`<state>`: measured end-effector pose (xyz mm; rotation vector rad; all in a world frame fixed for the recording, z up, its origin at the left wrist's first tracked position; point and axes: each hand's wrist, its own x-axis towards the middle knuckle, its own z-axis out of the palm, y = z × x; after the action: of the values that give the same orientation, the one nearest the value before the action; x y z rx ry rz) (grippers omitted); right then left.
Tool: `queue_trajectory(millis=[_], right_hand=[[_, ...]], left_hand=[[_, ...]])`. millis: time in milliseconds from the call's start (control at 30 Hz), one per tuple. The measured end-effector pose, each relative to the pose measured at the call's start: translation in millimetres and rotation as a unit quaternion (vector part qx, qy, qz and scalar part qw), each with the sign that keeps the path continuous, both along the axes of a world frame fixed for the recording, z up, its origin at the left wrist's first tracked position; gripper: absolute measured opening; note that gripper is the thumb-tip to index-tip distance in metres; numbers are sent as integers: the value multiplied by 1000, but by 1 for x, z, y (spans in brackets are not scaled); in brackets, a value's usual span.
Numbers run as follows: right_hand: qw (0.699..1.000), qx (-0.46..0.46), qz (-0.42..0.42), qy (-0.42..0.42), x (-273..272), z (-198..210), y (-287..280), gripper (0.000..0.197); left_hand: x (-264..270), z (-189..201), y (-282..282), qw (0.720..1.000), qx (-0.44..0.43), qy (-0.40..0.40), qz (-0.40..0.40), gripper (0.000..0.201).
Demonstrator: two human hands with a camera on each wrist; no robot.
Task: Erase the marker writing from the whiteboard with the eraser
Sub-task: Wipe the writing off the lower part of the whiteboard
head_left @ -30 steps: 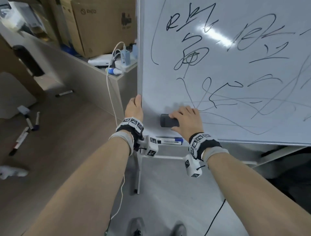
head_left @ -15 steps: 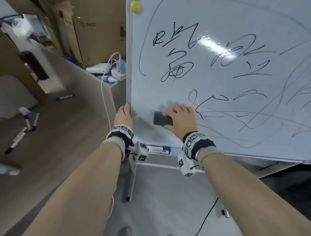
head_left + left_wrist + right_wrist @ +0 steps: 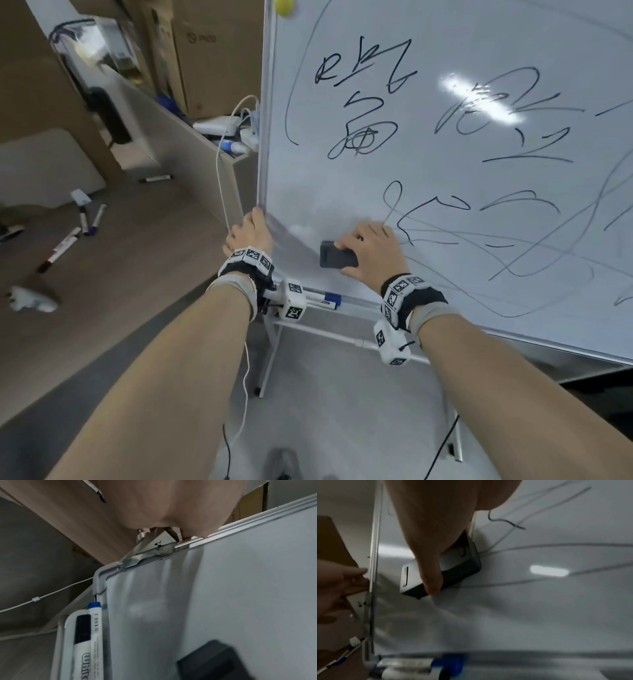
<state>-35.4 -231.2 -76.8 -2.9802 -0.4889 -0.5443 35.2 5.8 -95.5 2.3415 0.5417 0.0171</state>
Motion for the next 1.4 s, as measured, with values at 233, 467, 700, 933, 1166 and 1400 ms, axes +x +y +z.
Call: queue_trajectory(millis=[233,467,700,933,1166,1400], right_hand=[[999,18,-25,-10,-1,13,-9,53],[980,65,-133,-134,19,82,-25,49],[993,52,-79,-64,5,54,-19,52],[995,-36,-18,94,-18,-10,-29,53],[998,-18,-22,49,-34,-10,-62,53],[997,24,9,-77,3,39,-43,54]], left_hand=[[9,-13,-23,997,44,-30,62,48],[2,-10,-23,989,-44,-62,125,47],[-19,-3,-30,953,-122,-110,253,60],[-55,-55,-68,893,-369,117,229,80],[-82,-55,-122,914,-339,205,82,59],[-84,-54,-111,903,-377,187,90,17]])
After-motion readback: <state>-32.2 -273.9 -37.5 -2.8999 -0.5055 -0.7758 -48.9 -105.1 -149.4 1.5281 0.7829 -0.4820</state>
